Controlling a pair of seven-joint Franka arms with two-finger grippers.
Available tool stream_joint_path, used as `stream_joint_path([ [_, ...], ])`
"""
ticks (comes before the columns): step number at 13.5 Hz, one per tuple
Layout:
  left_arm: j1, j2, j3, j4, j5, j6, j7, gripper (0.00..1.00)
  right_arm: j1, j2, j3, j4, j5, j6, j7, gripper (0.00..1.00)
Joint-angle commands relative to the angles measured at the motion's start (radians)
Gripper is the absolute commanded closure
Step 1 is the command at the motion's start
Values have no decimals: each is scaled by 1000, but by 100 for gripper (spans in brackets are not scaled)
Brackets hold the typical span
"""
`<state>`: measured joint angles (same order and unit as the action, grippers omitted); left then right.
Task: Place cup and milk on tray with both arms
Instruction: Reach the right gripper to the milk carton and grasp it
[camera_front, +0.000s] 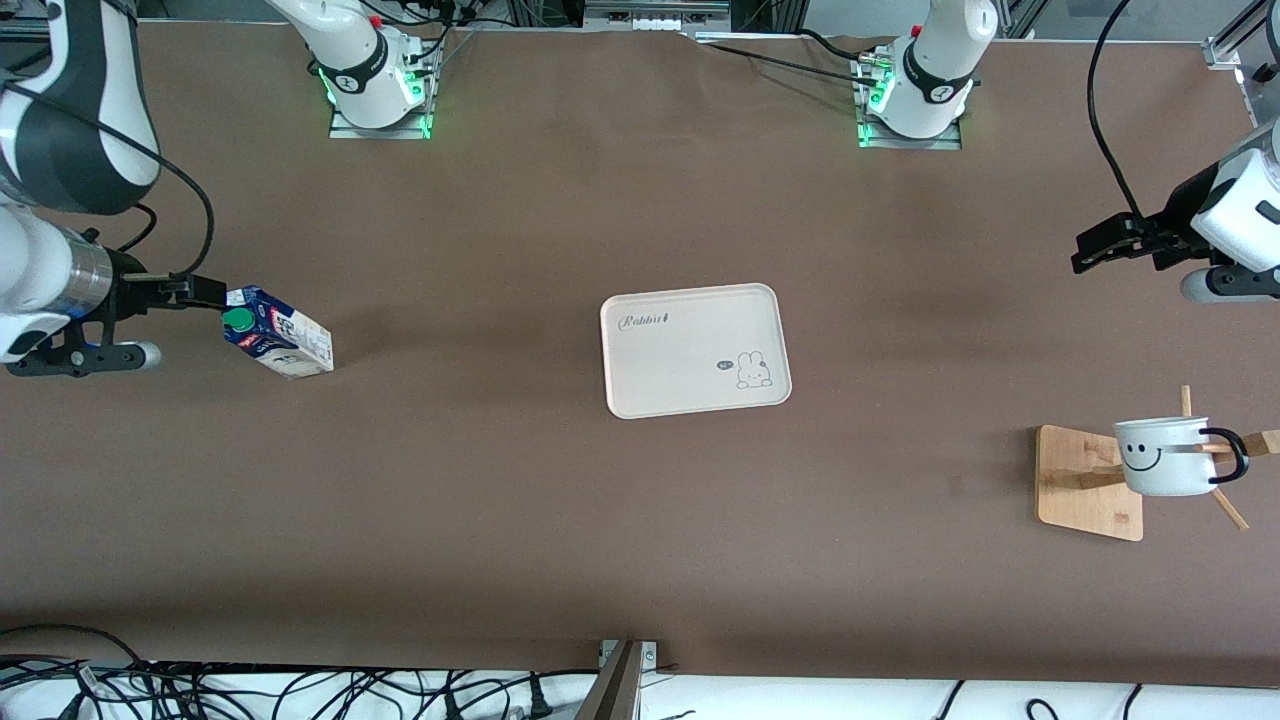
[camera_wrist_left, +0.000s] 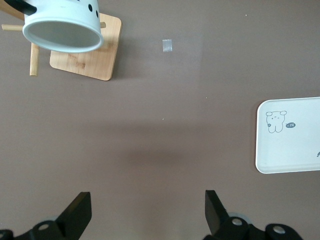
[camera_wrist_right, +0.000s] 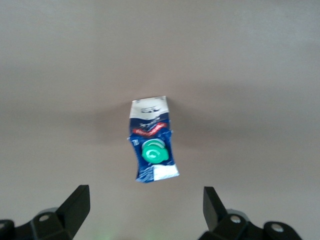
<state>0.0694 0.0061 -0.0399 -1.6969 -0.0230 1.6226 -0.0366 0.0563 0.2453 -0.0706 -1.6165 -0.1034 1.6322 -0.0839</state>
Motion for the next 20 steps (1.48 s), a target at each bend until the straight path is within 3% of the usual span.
stream_joint_path([
  [1, 0, 11, 3, 26, -15, -18, -8, 0, -6, -32, 6, -95, -30, 69, -10, 0],
  [11, 0, 11, 5, 23, -15, -18, -8, 0, -21, -58, 5, -348, -30, 285, -10, 0],
  [20, 0, 11, 5, 25, -15, -18, -8, 0, -45, -66, -9, -381, -22, 305, -68, 0],
])
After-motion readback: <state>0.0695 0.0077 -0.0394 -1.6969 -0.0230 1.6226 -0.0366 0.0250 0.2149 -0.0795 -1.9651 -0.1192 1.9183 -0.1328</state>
